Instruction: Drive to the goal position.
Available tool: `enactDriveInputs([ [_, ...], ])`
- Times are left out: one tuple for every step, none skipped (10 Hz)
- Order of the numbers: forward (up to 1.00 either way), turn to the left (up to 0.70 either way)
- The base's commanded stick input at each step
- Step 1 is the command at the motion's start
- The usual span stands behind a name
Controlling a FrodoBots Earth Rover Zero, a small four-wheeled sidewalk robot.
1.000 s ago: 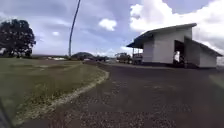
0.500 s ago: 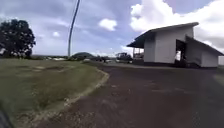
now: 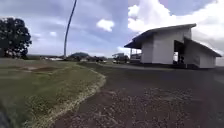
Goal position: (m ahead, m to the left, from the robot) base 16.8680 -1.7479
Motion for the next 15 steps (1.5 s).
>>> enactDriveInputs([
  [0.70,-0.33],
  [0.70,-0.19],
  [0.70,0.00],
  [0.70,0.00],
  [0.70,0.00],
  [0.70,0.00],
  [0.70,0.00],
  [0.70,0.00],
  [0.70,0.00],
  [0.70,0.00],
  [0.70,0.00],
  [0.70,0.00],
  [0.70,0.00],
  [0.70,0.00],
  [0.70,0.00],
])
